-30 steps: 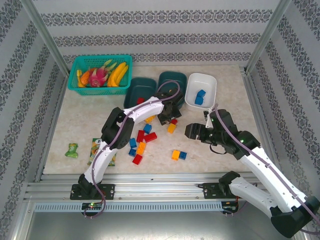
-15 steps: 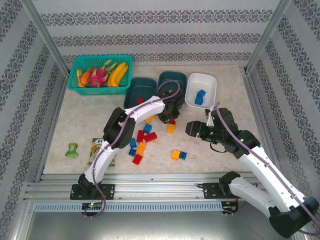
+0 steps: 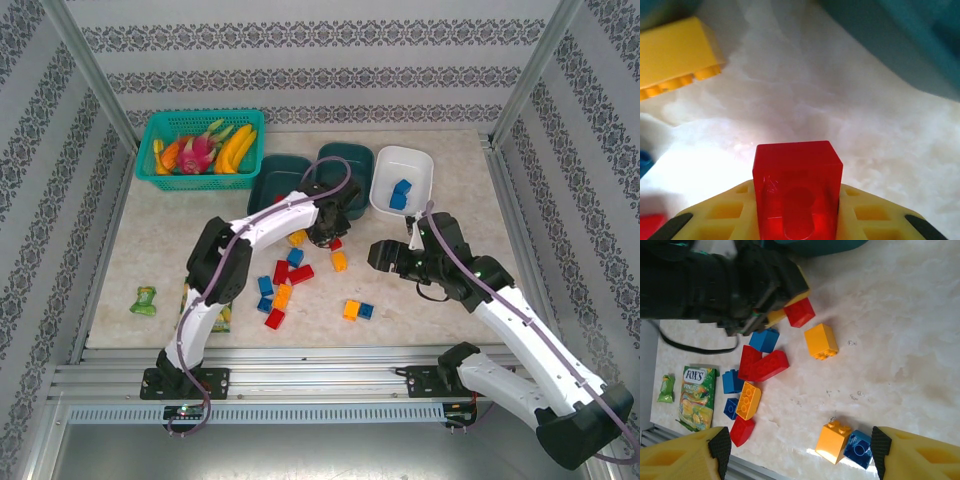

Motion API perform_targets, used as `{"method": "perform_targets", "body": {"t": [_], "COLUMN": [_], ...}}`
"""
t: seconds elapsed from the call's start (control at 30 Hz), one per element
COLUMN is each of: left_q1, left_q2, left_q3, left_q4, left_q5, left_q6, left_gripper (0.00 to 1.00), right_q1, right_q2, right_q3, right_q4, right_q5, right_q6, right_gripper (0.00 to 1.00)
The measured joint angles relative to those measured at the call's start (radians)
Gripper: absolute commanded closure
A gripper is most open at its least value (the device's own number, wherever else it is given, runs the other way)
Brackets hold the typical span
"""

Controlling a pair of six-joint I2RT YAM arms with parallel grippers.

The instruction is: Sort the legos into containers by color

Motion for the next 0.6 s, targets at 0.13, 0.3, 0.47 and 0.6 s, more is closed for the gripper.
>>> {"method": "perform_targets", "body": {"t": [0.13, 0.3, 0.47, 0.6], "left_q1": [0.001, 0.037, 0.171, 0.286], "left_q2": [-0.092, -0.185, -0.171, -0.090], "left_q3": [-0.033, -0.046, 0.014, 0.110], "left_q4": [0.000, -0.006, -0.045, -0.057], "left_q5": [-0.029, -0.054, -0.023, 0.051], "left_q6": [0.000, 0.051, 0.248, 0.460], "left_gripper": [0.78, 0.77, 0.74, 0.73], "right_q1": [0.000, 0.010, 0.042, 0.042], "right_q2": [0.015, 0.051, 0.130, 0.195], "right_q3": [0.000, 0.040, 0.108, 0.142], "right_q4": [0.011, 0.012, 0.045, 0.097], "right_q5": [-0.010, -0.017, -0.038, -0.075], "right_q6": [-0.011, -0.045, -0.078, -0.077], "right_gripper": [0.25, 0.25, 0.25, 0.24]}}
